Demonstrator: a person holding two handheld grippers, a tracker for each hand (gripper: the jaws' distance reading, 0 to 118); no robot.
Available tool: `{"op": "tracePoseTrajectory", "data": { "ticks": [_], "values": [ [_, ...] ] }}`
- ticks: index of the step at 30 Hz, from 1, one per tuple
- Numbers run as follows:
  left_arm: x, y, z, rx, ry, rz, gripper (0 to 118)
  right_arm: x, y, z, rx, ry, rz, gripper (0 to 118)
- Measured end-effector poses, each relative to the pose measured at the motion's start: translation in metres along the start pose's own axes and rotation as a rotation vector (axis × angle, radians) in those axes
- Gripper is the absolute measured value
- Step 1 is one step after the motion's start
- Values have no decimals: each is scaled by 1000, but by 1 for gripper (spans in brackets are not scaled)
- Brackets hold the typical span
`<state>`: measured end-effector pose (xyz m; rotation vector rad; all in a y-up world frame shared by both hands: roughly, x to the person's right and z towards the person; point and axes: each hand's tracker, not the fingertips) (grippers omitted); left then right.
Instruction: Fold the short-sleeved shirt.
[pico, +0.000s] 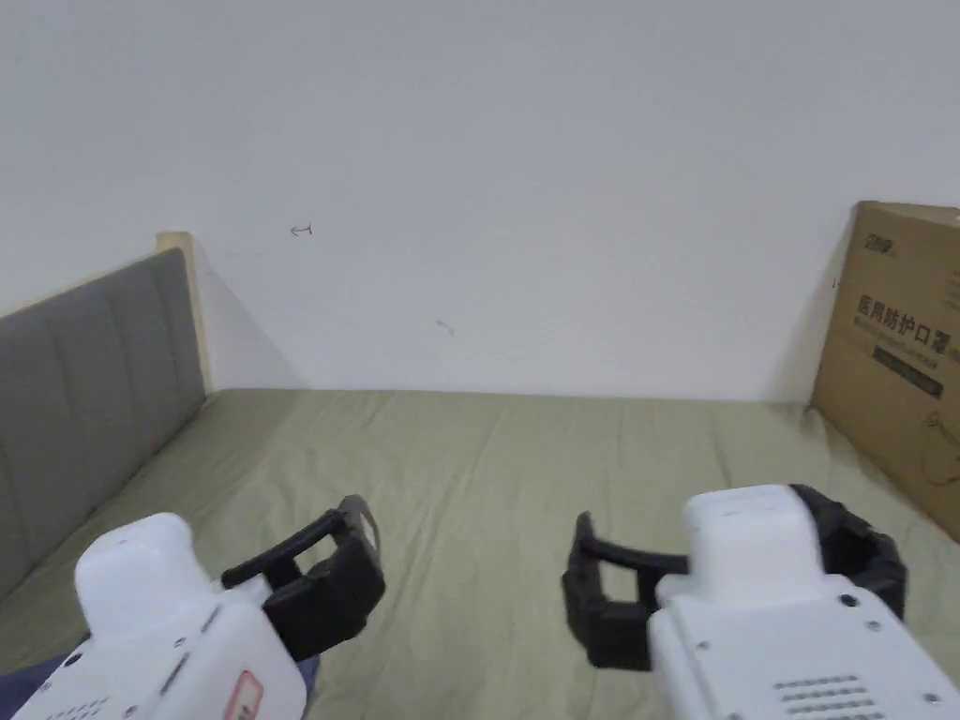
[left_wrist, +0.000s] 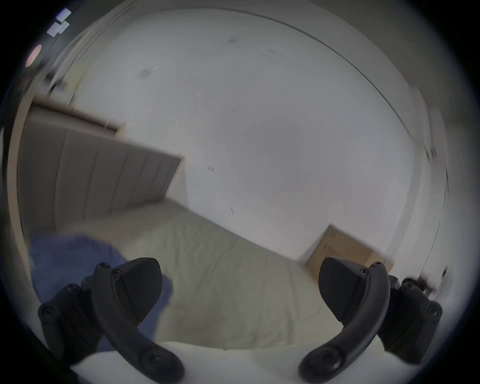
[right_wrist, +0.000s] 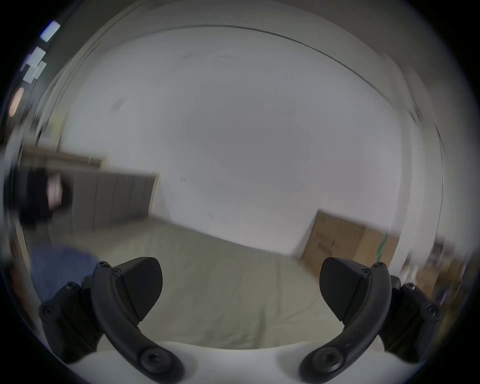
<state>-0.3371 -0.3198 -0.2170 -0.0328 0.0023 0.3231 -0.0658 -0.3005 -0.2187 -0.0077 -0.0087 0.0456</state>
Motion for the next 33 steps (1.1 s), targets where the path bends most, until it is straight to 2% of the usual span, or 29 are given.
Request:
{"op": "tracePoseTrajectory", "data": {
  "ticks": [2,3,5,6,8,9,11,13,14,15,16,17,18,19,20,21,22,25,27,31,33],
  "values": [
    [13,-1,0,-8,-28,-204,118,23,-4,2,-19,-20,-203,118],
    [17,-4,-1,-6,-15,-276,118,31,-10,1,-40,-43,-243,118],
    [21,-14,-1,-14,20,-373,118,40,-23,-2,-87,-109,-238,118],
    [22,-17,-2,-22,22,-380,118,40,-25,-2,-115,-132,-237,118],
    [21,-18,-3,-52,-4,-350,118,44,-28,-2,-109,-113,-226,118],
    [20,-17,-3,-68,-24,-328,118,42,-27,0,-103,-125,-203,118],
    [18,-13,-3,-75,-52,-295,118,35,-22,1,-67,-154,-110,118],
    [19,-9,-3,-71,-40,-286,118,30,-17,3,-42,-146,-39,118],
    [19,-8,-3,-63,-30,-283,113,18,-9,9,-43,-139,-43,118],
    [20,-8,-2,-53,-22,-280,102,16,-7,11,-45,-132,-58,118],
    [18,-7,-3,-43,-15,-279,82,16,-5,13,-49,-110,-82,117],
    [19,-7,-3,-41,0,-276,40,17,-5,14,-64,-66,-118,107],
    [19,-8,-4,-44,14,-277,12,21,-5,11,-68,-56,-124,75],
    [18,-10,-6,-50,16,-282,3,18,-6,13,-52,-98,-116,11],
    [17,-10,-6,-61,20,-286,2,13,-7,11,-44,-185,-106,0],
    [16,-11,-6,-71,11,-287,0,16,-10,12,-29,-201,-109,0],
    [14,-12,-4,-72,0,-285,0,18,-8,11,-52,-91,-123,0],
    [8,-11,-1,-55,13,-254,0,15,-8,10,-67,-117,-129,0],
    [5,-9,2,-40,46,-247,0,28,-11,1,-64,-109,-130,0],
    [-7,2,6,-27,109,-275,0,6,-4,1,-57,-43,-105,0],
    [-19,8,12,-22,128,-262,0,-8,-3,-2,-61,60,-123,0]
  ]
}}
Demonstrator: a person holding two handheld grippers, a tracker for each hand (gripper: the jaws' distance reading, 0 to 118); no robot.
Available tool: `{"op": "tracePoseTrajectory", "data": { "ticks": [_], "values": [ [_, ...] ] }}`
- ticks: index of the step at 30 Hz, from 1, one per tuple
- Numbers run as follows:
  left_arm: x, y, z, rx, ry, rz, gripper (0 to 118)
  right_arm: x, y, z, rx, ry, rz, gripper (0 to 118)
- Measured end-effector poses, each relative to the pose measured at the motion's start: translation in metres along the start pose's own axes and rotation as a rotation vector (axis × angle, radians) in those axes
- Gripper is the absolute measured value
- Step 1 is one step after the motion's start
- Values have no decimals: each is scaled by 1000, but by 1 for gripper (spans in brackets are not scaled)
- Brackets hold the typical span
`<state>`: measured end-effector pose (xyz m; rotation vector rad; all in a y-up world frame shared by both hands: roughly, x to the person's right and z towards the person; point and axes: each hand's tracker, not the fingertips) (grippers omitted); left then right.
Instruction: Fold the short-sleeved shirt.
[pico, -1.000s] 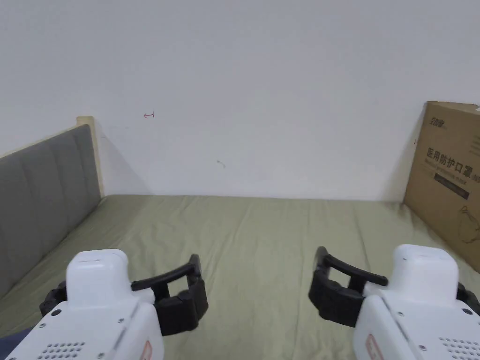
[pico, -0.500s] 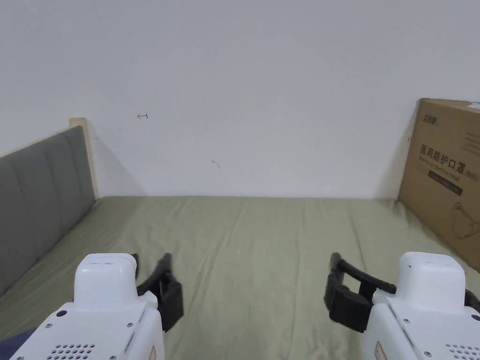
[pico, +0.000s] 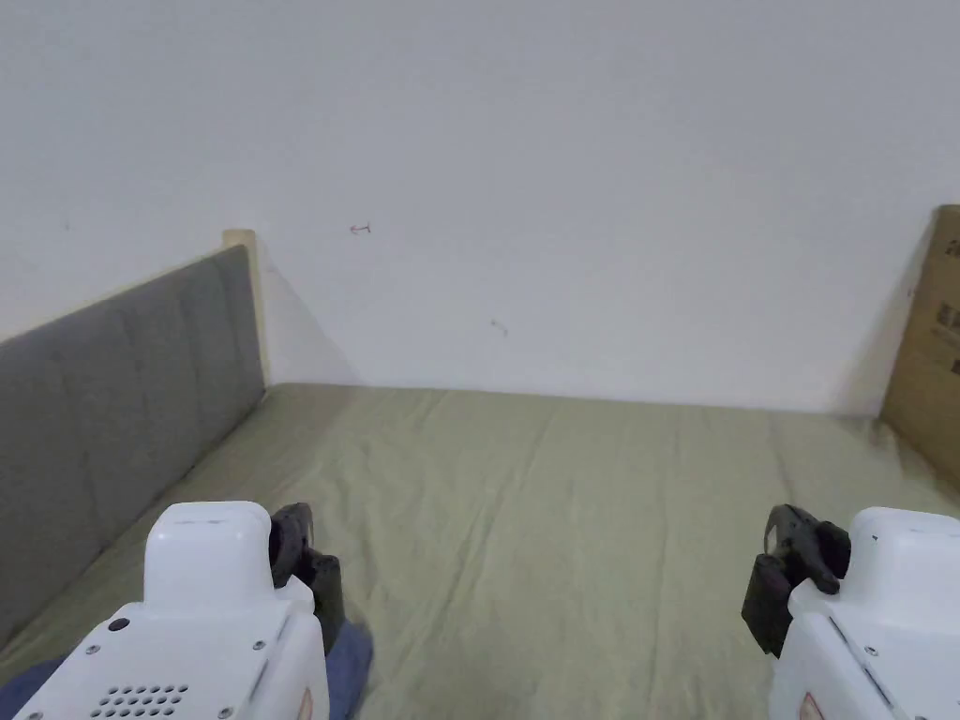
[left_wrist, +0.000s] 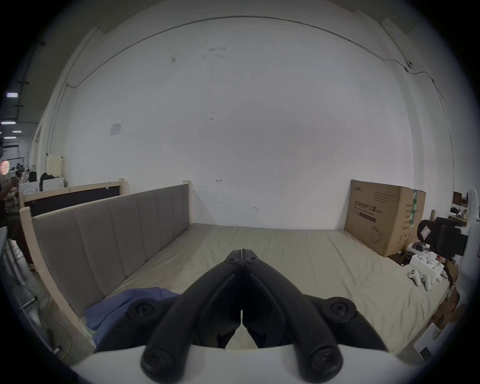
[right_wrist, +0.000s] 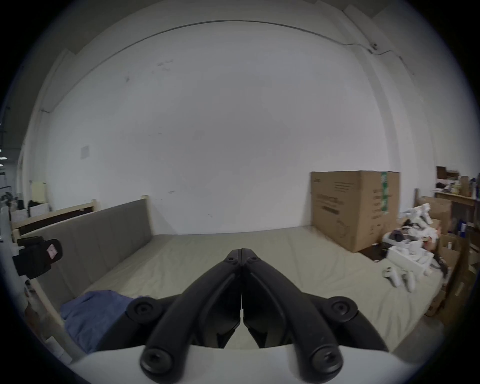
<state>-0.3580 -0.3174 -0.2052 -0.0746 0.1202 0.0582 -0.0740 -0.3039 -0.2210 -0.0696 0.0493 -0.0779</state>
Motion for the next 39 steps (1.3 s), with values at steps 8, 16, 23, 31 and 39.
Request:
{"op": "tracePoseTrajectory", "data": {
  "ticks": [8,16,23,31,39],
  "values": [
    [-82,11,45,-11,290,-39,0,-104,-10,-20,-70,329,17,0],
    [-141,-14,42,-138,402,17,0,-173,-31,-20,-166,489,69,0],
    [-183,-96,-70,-530,385,55,97,-180,-51,-37,-239,489,109,0],
    [-192,-198,-178,-831,232,290,110,-165,-85,-75,-372,433,119,0],
    [-172,-250,-203,-906,222,95,88,-144,-113,-103,-473,365,117,0]
  ]
}}
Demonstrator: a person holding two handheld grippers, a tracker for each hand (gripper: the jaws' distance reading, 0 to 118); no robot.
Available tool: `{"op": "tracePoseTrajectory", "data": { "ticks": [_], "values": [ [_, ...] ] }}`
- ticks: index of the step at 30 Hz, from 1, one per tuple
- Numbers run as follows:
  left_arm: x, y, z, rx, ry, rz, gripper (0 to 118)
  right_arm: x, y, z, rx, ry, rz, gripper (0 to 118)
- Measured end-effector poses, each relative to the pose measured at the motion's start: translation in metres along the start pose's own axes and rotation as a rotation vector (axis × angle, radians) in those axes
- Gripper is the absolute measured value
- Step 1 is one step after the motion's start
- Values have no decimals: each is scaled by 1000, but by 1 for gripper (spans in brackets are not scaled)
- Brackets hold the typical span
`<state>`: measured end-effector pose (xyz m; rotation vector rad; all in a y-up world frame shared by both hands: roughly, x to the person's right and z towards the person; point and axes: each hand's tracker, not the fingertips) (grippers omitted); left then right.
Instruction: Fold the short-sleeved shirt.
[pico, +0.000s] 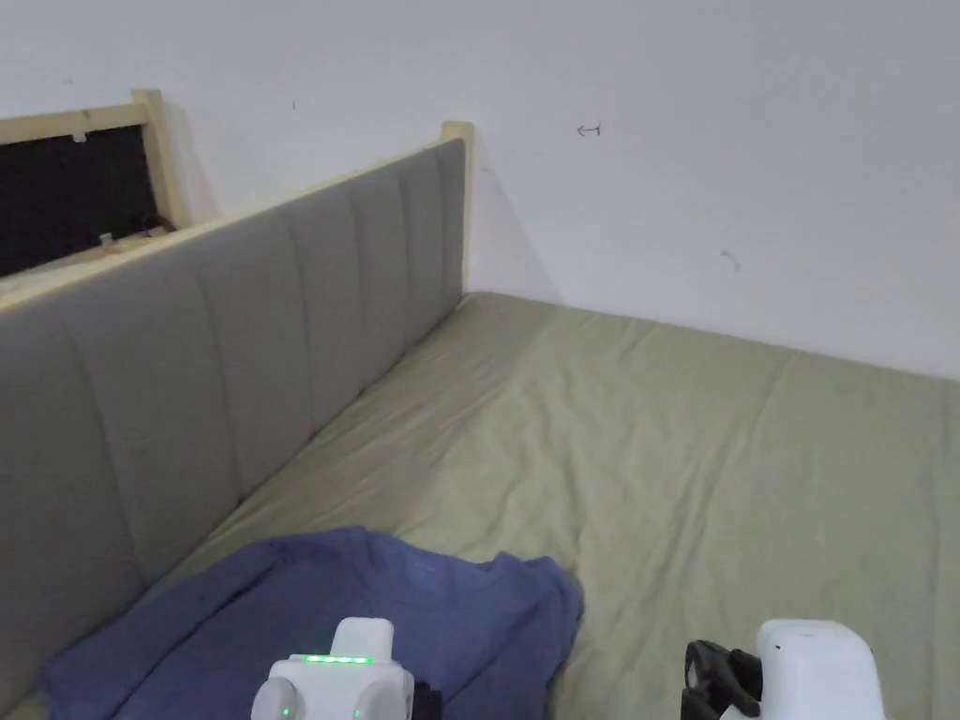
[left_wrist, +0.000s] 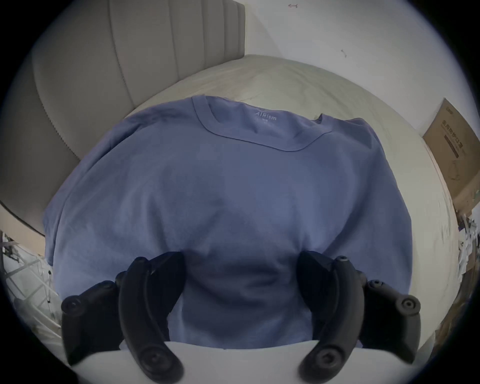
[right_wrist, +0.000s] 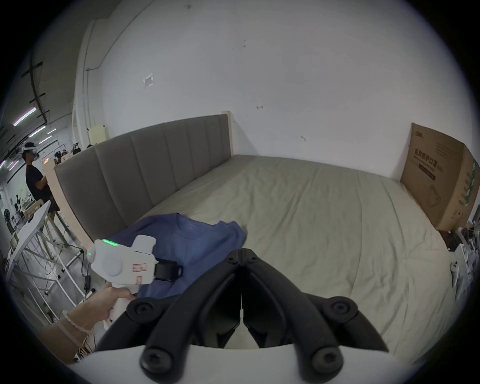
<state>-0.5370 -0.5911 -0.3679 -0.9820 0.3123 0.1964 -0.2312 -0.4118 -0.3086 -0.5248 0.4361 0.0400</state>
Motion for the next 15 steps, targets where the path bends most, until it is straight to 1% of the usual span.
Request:
{"op": "tracePoseTrajectory", "data": {
  "ticks": [1,2,3,4,5,6,7,8,11,13,15],
  "values": [
    [-4,2,2,-1,-7,11,82,4,-3,-1,-3,-2,-9,0],
    [-7,5,3,-5,-6,20,69,6,-5,-2,-10,-7,-18,0],
    [-10,8,5,-13,-14,35,53,9,-7,-3,-23,-14,-23,0],
    [-15,11,9,-5,-19,55,20,12,-9,-5,-28,-17,-26,0],
    [-16,12,9,4,-1,82,0,14,-10,-5,-30,-19,-33,0],
    [-19,12,5,-24,21,87,0,15,-11,-5,-34,-17,-47,0],
    [-18,9,1,-28,-9,101,0,17,-12,-5,-39,-9,-63,0],
    [-19,9,3,-31,-11,80,0,20,-12,-5,-43,-3,-80,0],
    [-26,16,9,-56,-47,121,0,25,-13,-1,-44,-12,-85,0],
    [-34,20,24,-13,-101,179,0,33,-12,4,-37,-25,-81,0],
    [-35,22,39,18,-137,161,0,32,-7,13,-25,-46,-95,0]
  ]
}}
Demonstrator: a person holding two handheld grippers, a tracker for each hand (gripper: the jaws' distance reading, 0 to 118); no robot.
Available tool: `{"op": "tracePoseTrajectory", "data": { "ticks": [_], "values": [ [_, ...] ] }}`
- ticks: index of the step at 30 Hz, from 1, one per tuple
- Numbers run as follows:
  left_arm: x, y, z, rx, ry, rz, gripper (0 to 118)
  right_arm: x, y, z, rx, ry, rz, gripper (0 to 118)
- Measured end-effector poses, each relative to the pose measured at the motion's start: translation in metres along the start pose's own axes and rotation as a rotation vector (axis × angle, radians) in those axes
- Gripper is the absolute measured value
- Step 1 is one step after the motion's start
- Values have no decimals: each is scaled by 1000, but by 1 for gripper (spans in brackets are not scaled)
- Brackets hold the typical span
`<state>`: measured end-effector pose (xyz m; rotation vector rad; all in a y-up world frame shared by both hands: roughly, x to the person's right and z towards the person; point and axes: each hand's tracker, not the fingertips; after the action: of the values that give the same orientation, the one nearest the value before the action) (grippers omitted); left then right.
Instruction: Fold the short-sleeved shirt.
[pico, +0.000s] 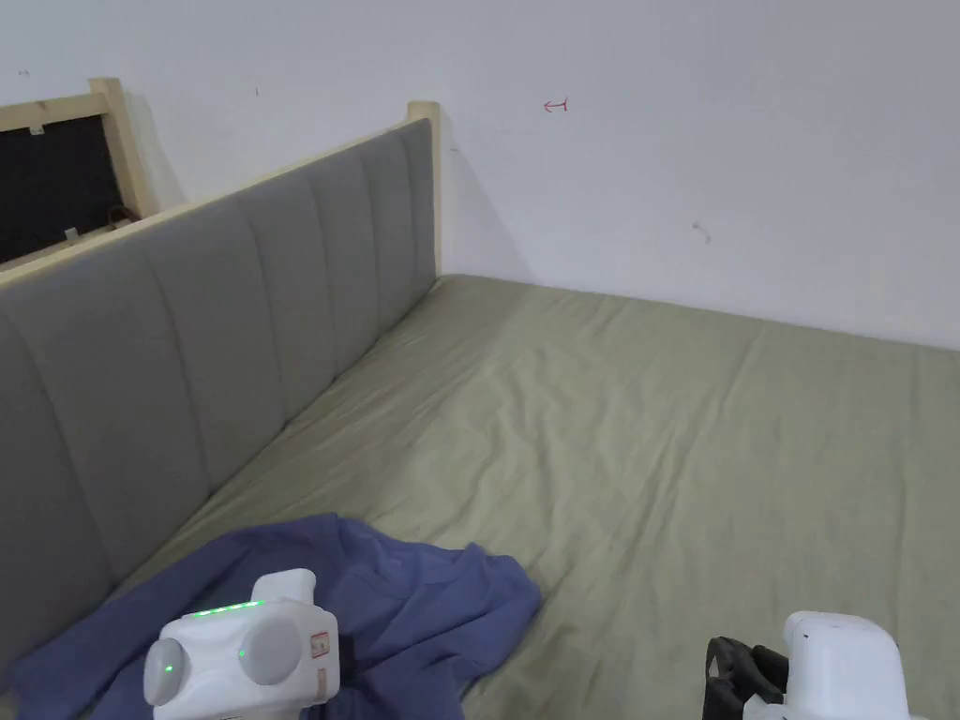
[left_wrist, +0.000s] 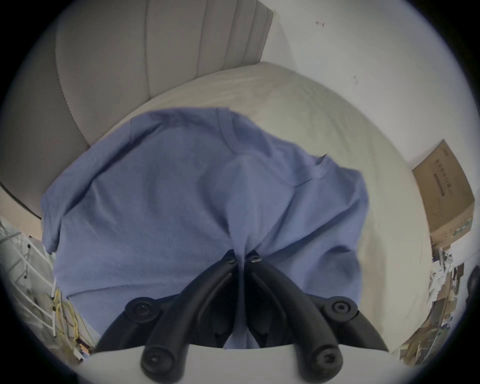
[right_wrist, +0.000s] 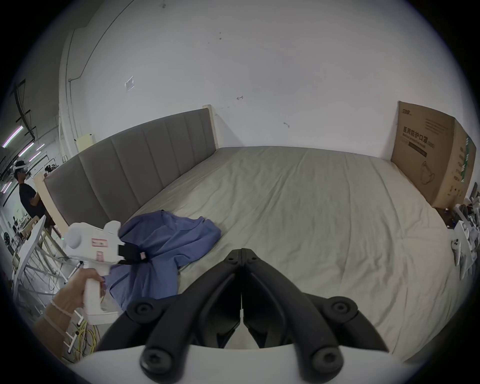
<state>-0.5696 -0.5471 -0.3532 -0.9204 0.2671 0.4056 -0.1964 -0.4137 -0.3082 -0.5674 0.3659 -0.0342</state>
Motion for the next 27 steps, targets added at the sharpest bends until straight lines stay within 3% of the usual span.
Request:
{"op": "tracePoseTrajectory", "data": {
  "ticks": [4,7,9,14,18,21,23,27],
  "values": [
    [19,18,32,52,-108,5,0,30,6,9,30,-38,-66,0],
    [63,36,56,101,-180,-74,0,52,10,24,63,-68,-103,0],
    [111,47,72,142,-212,-173,0,68,14,36,92,-106,-122,0],
    [260,56,112,200,-457,-362,0,116,21,76,175,-194,-185,0],
    [379,14,142,213,-660,-591,0,142,23,124,236,-306,-211,0],
    [430,-31,138,96,-822,-607,0,166,19,158,262,-413,-229,0],
    [455,-66,122,33,-813,-659,0,185,12,175,267,-469,-259,0],
    [486,-145,43,-181,-641,-806,0,219,-10,192,237,-547,-348,0]
  ]
}}
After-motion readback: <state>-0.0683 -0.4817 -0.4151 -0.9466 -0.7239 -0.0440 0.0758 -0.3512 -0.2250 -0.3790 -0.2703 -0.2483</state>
